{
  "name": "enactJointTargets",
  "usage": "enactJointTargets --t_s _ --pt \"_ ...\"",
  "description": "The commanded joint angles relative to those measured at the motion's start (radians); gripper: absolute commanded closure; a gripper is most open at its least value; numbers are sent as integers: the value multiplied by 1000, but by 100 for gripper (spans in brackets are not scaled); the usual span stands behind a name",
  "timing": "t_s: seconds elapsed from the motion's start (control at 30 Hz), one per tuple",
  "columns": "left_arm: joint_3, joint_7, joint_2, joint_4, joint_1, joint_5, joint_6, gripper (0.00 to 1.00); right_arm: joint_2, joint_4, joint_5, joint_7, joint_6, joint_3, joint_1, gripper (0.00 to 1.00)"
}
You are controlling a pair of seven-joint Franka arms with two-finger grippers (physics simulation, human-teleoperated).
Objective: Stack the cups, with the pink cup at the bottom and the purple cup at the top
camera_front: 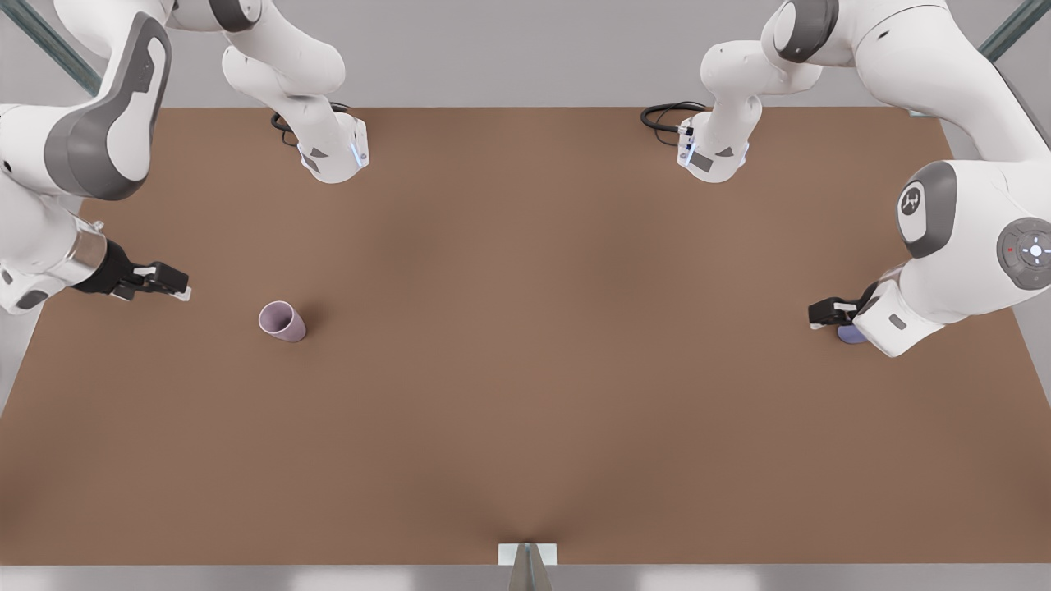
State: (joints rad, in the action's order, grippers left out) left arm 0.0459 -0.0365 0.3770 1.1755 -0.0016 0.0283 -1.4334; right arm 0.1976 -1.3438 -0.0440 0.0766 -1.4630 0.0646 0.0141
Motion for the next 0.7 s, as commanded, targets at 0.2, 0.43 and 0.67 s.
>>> enactJointTargets --t_s 0.2,0.43,0.67 --pt "-64 -74 -13 127 0 -1 -90 0 -104 -254 0 115 -169 -31 26 0" --pt "-110 -86 -26 266 2 -10 -231 0 -87 -537 3 308 -490 -8 40 0" --pt "-130 -89 -47 363 2 -13 -276 0 20 -614 -7 310 -640 7 36 0"
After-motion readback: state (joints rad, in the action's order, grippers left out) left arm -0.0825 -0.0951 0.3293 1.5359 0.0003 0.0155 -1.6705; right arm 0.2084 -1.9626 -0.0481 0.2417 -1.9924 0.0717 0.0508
